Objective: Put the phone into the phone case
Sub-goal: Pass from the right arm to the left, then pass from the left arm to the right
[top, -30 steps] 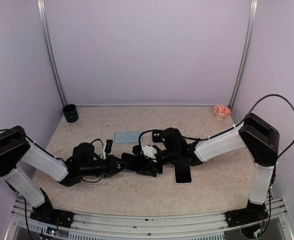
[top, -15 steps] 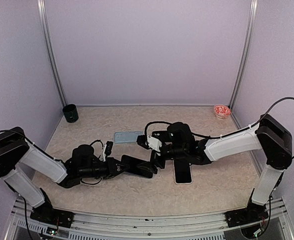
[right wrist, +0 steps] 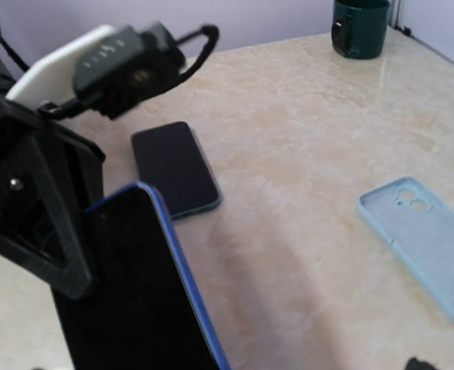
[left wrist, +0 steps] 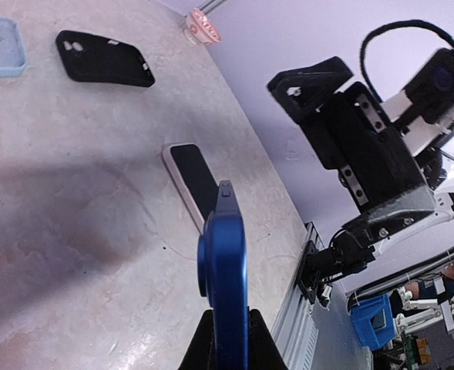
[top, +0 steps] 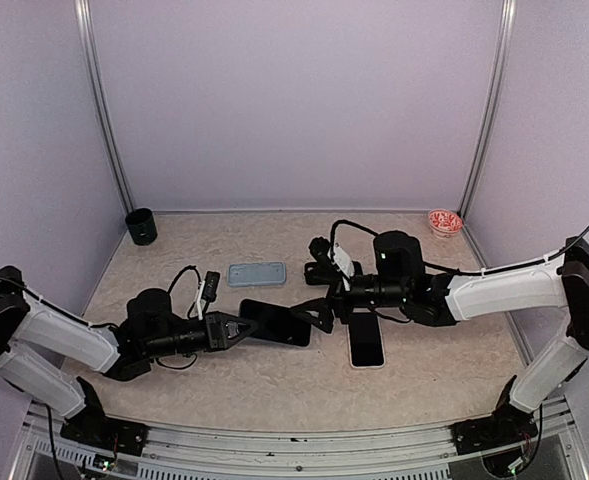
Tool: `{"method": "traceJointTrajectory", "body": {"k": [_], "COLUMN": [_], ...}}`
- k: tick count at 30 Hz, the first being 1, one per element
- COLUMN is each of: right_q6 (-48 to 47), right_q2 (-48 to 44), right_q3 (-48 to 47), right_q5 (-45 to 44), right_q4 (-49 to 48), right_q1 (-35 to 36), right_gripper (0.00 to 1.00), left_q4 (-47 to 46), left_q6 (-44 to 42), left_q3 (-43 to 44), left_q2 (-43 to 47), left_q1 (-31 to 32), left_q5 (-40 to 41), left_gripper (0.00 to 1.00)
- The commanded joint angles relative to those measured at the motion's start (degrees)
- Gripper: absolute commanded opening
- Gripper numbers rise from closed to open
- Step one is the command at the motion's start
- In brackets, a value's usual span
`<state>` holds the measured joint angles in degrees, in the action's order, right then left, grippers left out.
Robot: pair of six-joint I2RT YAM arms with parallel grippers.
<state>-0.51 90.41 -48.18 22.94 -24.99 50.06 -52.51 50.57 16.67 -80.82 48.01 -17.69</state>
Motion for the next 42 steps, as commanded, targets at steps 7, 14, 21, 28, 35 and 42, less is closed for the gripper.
{"method": "traceJointTrajectory", "body": {"k": [7, 14, 21, 28, 35, 42], "right_q6": [19.87, 32.58, 44.17, 44.80, 44.02, 42.20], "right_q2": [-8.24, -9.18, -7.26, -5.04, -2.90, -2.81], "right_q3": [7.90, 11.33, 11.39, 10.34, 9.86, 9.20], "right_q5": [11.52, 16.56, 21.12, 21.19, 21.16, 21.07], "right_q4": [-9.02, -22.01, -32.02, -31.80, -32.05, -31.06], "right_q1": [-2.14, -2.17, -2.10, -0.62, -0.23, -0.27], "right_gripper": [0.97, 0.96, 0.93, 0.91, 0.90, 0.88], "left_q4": [-9.89, -12.18, -13.84, -13.95, -13.84, -15.13], "left_q6": [-9.25, -10.57, -9.99, -10.39, -10.82, -11.60], "left_q3": [-2.03, -2.78, -1.84, -0.43, 3.14, 6.52], "left_q2": [10.78, 14.60, 13.71, 13.01, 9.02, 3.59], "left_q1": [3.90, 4.87, 5.49, 5.77, 5.73, 5.65], "left_q5": [2.23, 2.45, 2.14, 2.27, 0.74, -0.97], "left_gripper": [0.00, 0.00, 0.00, 0.00, 0.00, 0.00]}}
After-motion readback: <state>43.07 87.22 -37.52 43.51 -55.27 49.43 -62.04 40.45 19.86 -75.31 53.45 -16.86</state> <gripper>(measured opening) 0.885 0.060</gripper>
